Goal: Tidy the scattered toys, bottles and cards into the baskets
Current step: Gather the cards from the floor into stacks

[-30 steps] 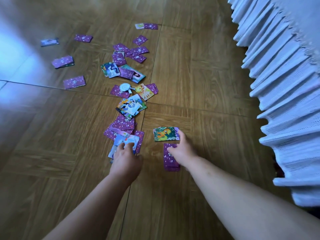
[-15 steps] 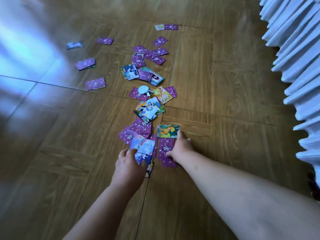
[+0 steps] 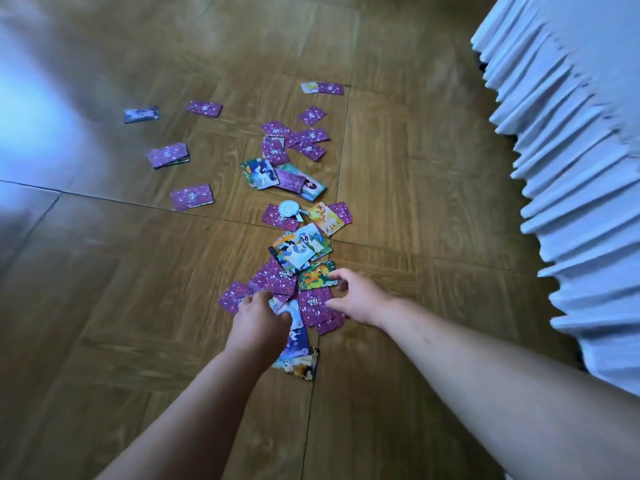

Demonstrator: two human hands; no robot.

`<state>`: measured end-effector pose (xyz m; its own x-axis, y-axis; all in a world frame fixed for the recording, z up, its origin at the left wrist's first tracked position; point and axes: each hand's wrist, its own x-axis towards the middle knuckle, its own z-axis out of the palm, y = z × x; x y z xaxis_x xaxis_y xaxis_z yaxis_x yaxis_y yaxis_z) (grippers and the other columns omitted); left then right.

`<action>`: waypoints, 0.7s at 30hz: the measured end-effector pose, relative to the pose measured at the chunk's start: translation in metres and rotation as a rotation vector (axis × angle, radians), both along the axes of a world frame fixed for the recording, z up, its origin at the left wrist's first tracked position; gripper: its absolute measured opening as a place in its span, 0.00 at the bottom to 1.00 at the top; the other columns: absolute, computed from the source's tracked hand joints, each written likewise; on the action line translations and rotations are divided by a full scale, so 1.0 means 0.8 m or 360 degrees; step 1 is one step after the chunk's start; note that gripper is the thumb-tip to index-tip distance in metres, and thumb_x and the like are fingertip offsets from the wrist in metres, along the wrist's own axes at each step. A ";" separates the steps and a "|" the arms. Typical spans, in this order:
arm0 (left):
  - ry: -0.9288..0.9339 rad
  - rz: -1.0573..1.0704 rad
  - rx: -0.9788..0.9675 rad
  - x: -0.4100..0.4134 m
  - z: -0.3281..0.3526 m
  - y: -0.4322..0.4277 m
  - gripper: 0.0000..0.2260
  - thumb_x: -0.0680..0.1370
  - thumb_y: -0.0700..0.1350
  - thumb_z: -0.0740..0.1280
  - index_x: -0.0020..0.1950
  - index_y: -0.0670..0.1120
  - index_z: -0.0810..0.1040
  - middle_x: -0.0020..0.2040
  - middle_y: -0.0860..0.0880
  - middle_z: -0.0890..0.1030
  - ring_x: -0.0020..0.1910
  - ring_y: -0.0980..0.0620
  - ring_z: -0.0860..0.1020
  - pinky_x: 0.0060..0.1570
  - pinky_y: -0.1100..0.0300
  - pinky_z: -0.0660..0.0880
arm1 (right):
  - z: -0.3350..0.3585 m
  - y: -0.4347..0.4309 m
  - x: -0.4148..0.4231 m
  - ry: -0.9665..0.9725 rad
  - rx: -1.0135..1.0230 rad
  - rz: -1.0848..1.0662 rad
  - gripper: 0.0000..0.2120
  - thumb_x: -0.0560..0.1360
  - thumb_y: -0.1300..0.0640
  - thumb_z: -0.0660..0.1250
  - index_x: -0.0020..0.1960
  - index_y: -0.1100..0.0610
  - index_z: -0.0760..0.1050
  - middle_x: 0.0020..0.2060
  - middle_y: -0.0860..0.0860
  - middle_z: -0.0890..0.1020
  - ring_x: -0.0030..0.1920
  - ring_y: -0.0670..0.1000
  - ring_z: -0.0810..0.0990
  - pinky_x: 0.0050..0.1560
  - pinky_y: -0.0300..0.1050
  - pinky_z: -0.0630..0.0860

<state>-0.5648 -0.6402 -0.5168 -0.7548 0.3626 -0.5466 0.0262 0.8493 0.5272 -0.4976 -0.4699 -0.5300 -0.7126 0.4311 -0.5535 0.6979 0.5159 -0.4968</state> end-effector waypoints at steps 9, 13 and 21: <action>0.0006 -0.0101 0.0194 -0.043 0.117 -0.006 0.25 0.77 0.51 0.65 0.73 0.46 0.68 0.64 0.41 0.75 0.56 0.40 0.79 0.55 0.48 0.78 | 0.181 -0.006 -0.030 -0.0124 0.0358 0.0451 0.18 0.73 0.55 0.72 0.63 0.54 0.76 0.57 0.54 0.80 0.55 0.53 0.79 0.57 0.44 0.75; -0.0008 -0.0009 0.0220 -0.064 0.122 -0.015 0.23 0.78 0.51 0.65 0.71 0.47 0.70 0.64 0.41 0.76 0.54 0.42 0.80 0.54 0.51 0.78 | 0.200 0.002 -0.069 -0.0185 0.0504 0.0798 0.16 0.74 0.53 0.70 0.62 0.52 0.76 0.56 0.52 0.79 0.55 0.53 0.78 0.56 0.46 0.75; -0.0144 0.0299 -0.0047 -0.087 0.050 -0.041 0.22 0.79 0.50 0.64 0.72 0.46 0.69 0.67 0.42 0.74 0.61 0.44 0.77 0.54 0.58 0.71 | 0.069 0.006 -0.105 -0.0150 0.0542 0.2030 0.25 0.76 0.54 0.66 0.71 0.43 0.67 0.72 0.53 0.62 0.70 0.56 0.63 0.65 0.52 0.68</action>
